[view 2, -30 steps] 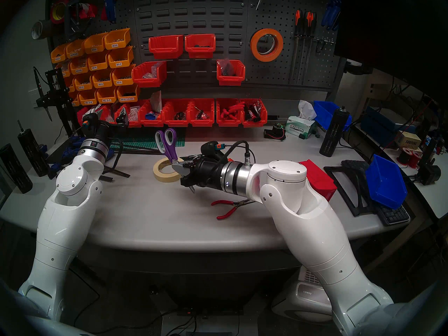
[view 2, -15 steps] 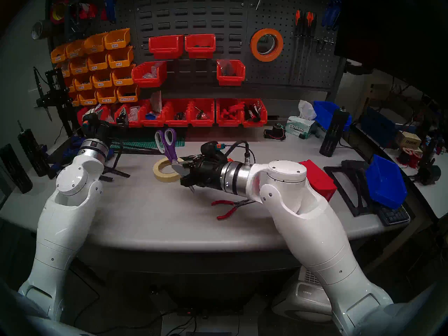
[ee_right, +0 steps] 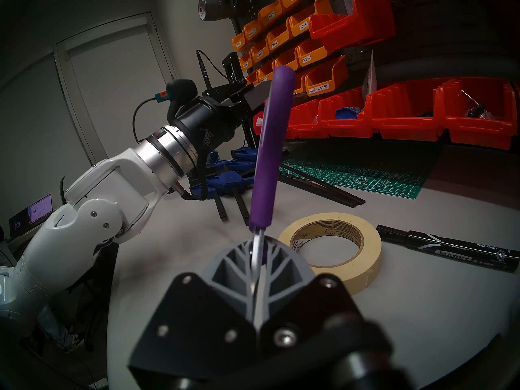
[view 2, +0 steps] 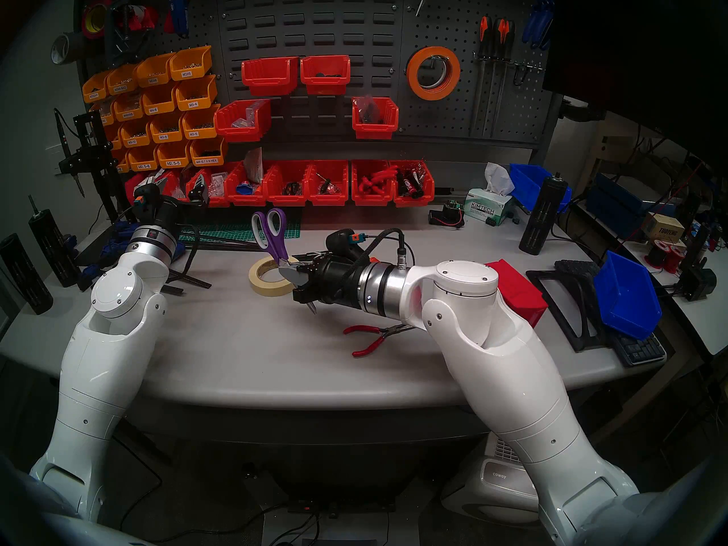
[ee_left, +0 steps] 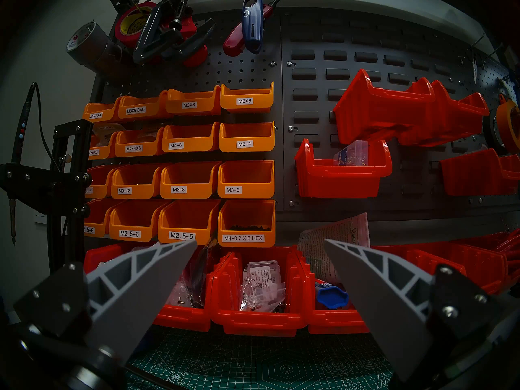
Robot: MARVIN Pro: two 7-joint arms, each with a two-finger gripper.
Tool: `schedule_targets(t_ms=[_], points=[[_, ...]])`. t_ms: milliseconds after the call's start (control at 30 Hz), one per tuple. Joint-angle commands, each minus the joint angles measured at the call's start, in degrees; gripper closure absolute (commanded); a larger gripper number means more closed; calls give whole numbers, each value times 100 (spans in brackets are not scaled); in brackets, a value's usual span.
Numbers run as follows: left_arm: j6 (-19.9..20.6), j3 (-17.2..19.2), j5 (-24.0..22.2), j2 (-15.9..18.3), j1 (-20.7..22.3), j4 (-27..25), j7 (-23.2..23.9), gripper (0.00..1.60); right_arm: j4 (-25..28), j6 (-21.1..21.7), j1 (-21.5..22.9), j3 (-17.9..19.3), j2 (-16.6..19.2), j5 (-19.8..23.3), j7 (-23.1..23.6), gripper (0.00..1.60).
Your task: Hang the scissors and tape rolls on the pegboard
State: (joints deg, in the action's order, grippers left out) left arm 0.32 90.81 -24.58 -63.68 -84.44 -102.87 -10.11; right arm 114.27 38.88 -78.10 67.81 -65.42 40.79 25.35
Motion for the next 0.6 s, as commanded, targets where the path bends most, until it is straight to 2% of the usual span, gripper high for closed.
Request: schedule_targets(t_ms=[0, 267, 567], points=[[-72, 74, -11, 7, 170, -167, -14, 0, 156, -87, 123, 66, -53, -2, 5, 160], [-72, 74, -11, 7, 170, -167, -14, 0, 175, -141, 67, 111, -33, 0, 8, 160], [-71, 73, -11, 8, 170, -166, -13, 0, 205, -461, 86, 310, 46, -111, 36, 160]])
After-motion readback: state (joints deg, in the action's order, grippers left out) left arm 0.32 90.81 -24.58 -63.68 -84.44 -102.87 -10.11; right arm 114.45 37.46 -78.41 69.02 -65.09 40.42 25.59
